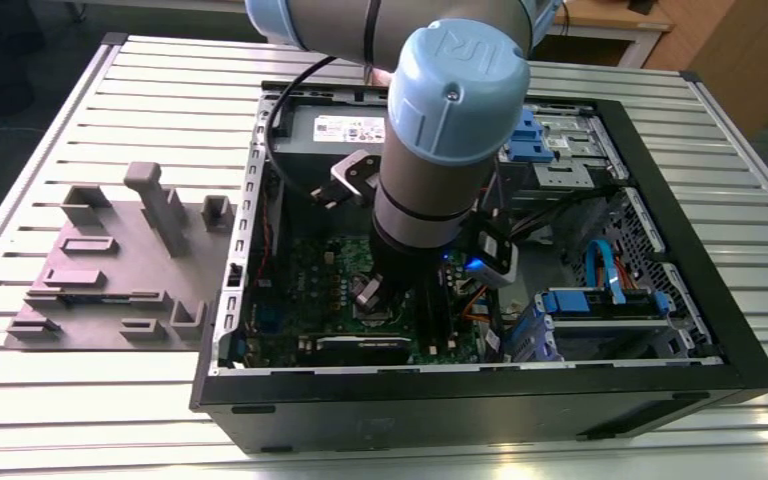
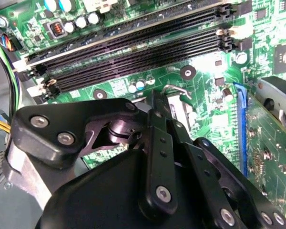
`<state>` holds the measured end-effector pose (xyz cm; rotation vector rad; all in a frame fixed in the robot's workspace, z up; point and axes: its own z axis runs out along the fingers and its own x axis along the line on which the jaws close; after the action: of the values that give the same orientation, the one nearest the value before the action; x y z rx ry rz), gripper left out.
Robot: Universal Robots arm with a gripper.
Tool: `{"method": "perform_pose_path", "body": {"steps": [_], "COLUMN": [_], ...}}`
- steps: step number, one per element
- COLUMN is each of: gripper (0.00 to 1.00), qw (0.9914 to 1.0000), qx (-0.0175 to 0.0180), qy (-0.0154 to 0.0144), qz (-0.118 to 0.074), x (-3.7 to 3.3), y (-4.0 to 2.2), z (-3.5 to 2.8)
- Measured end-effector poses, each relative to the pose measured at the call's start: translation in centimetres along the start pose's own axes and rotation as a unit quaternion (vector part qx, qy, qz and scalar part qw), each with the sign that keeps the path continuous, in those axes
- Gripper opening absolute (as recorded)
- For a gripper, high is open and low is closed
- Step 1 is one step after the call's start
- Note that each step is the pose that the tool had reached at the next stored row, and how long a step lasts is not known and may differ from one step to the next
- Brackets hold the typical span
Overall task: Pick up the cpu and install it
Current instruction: 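Install the first cpu locking lever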
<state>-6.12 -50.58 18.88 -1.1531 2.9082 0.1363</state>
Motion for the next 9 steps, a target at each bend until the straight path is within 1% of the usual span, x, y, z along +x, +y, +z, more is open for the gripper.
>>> {"method": "perform_pose_path", "body": {"steps": [2, 4, 5, 6, 9], "gripper": [0.10, 0.10, 0.10, 0.10, 0.10], "qw": [1.00000, 1.00000, 0.99999, 0.99999, 0.99999], "qx": [-0.0018, -0.0026, -0.0027, -0.0031, -0.0031], "qy": [-0.0002, 0.0018, 0.0023, 0.0024, 0.0026], "qz": [0.000, 0.000, 0.000, 0.000, 0.000], "x": [-0.06, -0.05, -0.05, -0.06, -0.05], "y": [0.05, 0.07, 0.09, 0.10, 0.09], "z": [-0.30, -0.86, -1.04, -1.15, -1.20]}}
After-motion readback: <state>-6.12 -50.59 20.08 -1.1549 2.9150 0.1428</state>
